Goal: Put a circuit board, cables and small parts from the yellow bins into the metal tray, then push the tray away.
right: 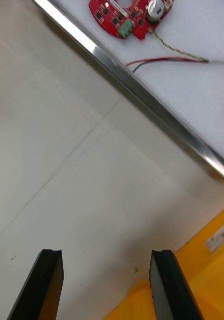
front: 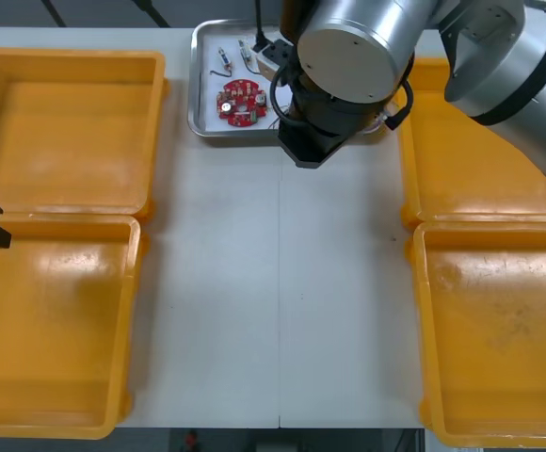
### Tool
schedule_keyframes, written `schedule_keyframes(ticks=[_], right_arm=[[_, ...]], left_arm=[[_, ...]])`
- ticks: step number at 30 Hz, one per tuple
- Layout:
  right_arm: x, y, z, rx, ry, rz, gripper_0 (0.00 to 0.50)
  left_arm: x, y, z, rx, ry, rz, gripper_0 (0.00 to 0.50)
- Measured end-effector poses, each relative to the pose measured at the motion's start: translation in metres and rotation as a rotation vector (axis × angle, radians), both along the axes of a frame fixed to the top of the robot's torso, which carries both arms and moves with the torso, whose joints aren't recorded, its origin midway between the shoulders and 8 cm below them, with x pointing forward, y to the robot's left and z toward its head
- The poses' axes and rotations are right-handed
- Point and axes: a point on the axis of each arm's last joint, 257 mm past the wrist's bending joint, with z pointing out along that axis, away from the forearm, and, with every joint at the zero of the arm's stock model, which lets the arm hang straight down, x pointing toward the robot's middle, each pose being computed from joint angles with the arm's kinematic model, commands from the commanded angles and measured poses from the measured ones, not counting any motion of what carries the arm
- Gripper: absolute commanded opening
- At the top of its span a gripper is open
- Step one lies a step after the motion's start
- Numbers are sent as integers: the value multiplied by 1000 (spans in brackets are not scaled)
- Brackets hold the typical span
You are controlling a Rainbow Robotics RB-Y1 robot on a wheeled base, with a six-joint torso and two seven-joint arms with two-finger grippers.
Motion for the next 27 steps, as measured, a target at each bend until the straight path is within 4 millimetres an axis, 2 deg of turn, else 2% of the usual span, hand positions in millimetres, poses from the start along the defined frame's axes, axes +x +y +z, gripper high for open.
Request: schedule_keyframes(ticks=[4, 9, 16, 21, 27], right_arm=[[-17, -20, -2, -20, -10, 3, 500], [-30, -52, -11, 90, 3, -175, 500], [-44, -117, -26, 109, 32, -305, 500], [-56, -161, -31, 132, 52, -397, 500], [-70, -206, -32, 237, 84, -525, 500]], left_arm=[[0, 0, 0, 0, 0, 0, 500], [0, 0, 0, 0, 0, 0, 500], [0, 0, 0, 0, 0, 0, 500], [0, 0, 0, 0, 0, 0, 500], [0, 0, 0, 0, 0, 0, 500]])
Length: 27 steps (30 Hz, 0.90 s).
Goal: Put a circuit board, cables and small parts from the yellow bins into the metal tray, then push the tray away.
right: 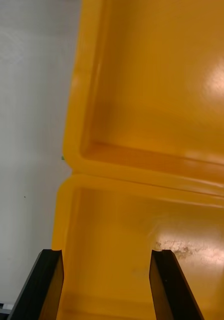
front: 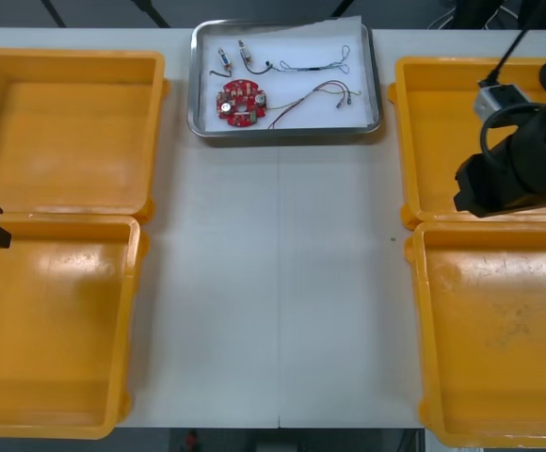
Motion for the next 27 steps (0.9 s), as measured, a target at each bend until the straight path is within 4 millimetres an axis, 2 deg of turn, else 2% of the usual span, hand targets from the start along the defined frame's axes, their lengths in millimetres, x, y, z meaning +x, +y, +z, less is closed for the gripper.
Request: schedule_keyframes(ticks=[7, 15, 22, 27], right_arm=[[-13, -51, 1, 89, 5, -167, 500], [-23, -95, -9, 148, 36, -310, 500], [-16, -115, -23, 189, 73, -377, 500], [-10, -123, -29, 141, 81, -249, 500]], left_arm=[[0, 0, 0, 0, 0, 0, 500], [0, 0, 0, 0, 0, 0, 500], [0, 0, 0, 0, 0, 0, 500], [0, 0, 0, 0, 0, 0, 500]])
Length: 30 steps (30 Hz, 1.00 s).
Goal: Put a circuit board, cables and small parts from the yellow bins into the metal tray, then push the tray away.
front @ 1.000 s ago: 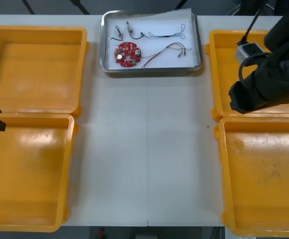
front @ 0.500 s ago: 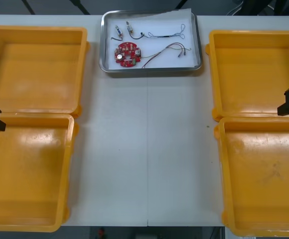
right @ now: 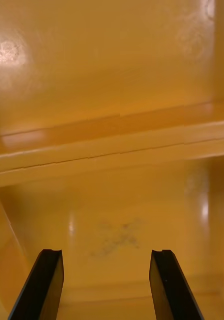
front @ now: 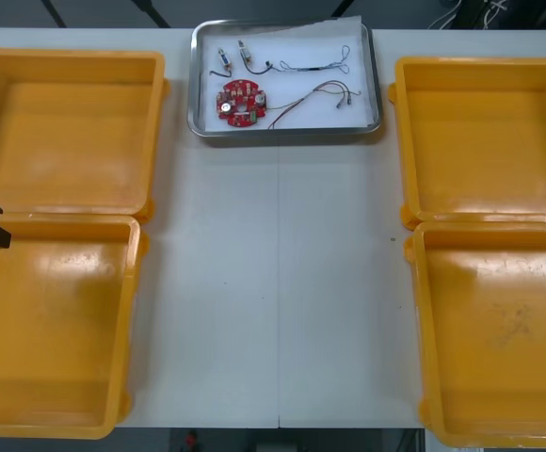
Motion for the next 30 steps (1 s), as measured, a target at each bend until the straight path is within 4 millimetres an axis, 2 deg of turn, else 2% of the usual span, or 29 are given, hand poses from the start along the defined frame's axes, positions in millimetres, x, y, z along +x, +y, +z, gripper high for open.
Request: schedule_keyframes(ticks=[30], right_arm=[[1, 1, -5, -1, 8, 11, 500]], left_arm=[[0, 0, 0, 0, 0, 0, 500]])
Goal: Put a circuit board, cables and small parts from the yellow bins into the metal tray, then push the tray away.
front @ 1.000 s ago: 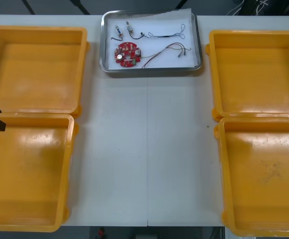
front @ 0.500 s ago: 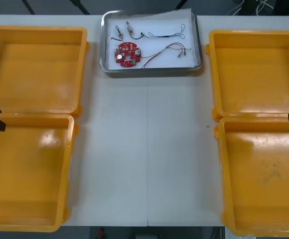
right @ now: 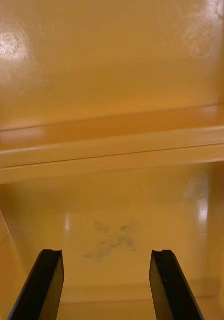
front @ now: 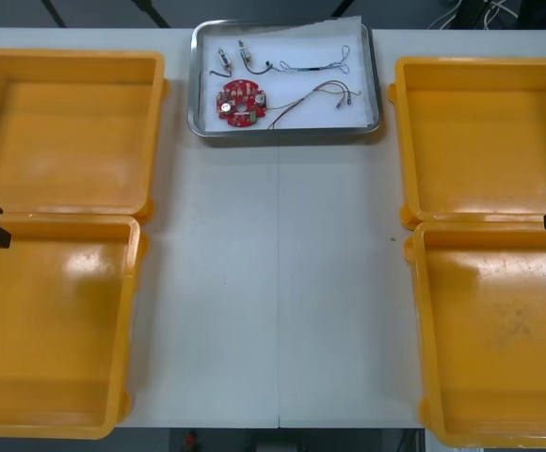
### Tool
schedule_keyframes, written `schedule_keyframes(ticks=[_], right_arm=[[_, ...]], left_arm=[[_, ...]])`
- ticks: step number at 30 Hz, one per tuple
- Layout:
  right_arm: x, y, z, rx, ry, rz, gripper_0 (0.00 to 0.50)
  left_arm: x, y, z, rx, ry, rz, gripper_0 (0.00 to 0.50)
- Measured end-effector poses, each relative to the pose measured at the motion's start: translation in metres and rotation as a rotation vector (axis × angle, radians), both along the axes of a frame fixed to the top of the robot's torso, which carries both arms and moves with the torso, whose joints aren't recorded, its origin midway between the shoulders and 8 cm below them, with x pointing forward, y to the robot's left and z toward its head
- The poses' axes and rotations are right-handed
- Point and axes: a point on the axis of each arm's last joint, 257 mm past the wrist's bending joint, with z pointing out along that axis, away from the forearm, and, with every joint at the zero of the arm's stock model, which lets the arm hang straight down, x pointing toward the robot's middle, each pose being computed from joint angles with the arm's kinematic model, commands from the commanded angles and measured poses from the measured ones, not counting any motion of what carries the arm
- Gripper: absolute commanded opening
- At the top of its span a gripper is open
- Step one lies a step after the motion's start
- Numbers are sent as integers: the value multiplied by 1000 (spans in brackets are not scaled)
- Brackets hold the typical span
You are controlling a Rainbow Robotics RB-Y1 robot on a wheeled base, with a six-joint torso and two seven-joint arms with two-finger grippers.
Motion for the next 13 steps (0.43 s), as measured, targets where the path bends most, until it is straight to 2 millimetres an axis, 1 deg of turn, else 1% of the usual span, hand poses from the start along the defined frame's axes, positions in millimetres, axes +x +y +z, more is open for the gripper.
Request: schedule_keyframes(ticks=[13], right_arm=[[0, 0, 0, 0, 0, 0, 500]], left_arm=[[0, 0, 0, 0, 0, 0, 500]])
